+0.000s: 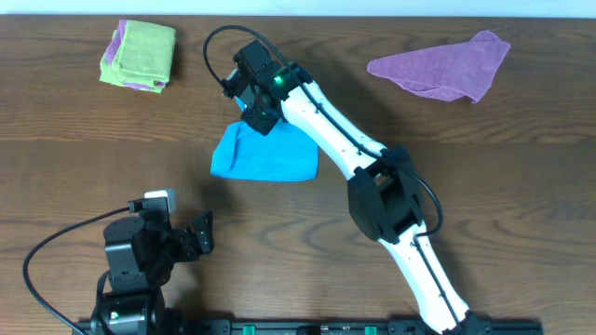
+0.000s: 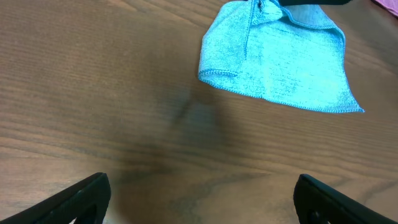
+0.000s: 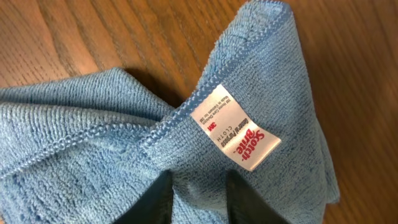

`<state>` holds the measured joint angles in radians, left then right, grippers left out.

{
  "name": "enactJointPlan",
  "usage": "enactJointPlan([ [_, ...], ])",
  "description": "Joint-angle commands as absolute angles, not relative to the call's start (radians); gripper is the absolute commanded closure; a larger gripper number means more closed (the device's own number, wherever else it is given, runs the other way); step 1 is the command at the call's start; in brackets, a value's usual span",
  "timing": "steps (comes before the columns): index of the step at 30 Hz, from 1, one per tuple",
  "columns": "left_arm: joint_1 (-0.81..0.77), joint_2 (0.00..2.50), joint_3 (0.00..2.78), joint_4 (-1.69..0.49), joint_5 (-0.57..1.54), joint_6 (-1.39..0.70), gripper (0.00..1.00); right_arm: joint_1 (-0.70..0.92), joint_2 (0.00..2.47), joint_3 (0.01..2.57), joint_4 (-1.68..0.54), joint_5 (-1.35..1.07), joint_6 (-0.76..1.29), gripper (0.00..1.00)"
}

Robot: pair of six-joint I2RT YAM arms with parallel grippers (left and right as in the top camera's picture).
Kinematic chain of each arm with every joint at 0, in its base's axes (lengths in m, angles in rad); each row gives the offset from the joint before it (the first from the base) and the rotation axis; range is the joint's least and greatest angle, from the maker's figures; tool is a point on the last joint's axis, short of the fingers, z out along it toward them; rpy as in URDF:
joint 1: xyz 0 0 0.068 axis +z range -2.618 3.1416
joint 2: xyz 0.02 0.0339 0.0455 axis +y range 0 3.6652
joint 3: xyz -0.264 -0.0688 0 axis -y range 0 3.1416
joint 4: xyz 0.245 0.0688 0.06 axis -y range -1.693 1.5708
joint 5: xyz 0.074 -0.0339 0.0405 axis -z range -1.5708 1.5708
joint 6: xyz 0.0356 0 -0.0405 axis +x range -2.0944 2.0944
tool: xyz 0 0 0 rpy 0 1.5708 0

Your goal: Fold the cloth

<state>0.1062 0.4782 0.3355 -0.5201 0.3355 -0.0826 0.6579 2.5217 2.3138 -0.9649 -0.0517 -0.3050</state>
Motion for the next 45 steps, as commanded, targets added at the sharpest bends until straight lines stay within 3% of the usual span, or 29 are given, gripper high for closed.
enactJointPlan([
  [1,0.102,0.484,0.363,-0.523,0.326,-0.093,0.05,0.664,2.539,2.307,-0.958,-0.05,-0.307,0.77],
  [5,0.102,0.484,0.363,-0.523,0.326,-0.093,0.05,0.667,2.539,2.307,-0.965,-0.068,-0.304,0.68],
  [14,0.102,0.484,0.363,-0.523,0.326,-0.093,0.05,0.67,2.566,2.307,-0.982,-0.072,-0.304,0.69],
  [17,0.102,0.484,0.363,-0.523,0.326,-0.093,0.05,0.67,2.571,2.307,-0.98,-0.072,-0.302,0.74],
  [24,0.102,0.484,0.363,-0.523,0.326,-0.093,0.05,0.662,2.57,2.308,-0.956,-0.06,-0.271,0.99],
  [45,0.102,0.484,0.363,-0.523,0.325,-0.093,0.05,0.483,2.524,2.407,-0.985,-0.099,-0.171,0.99],
])
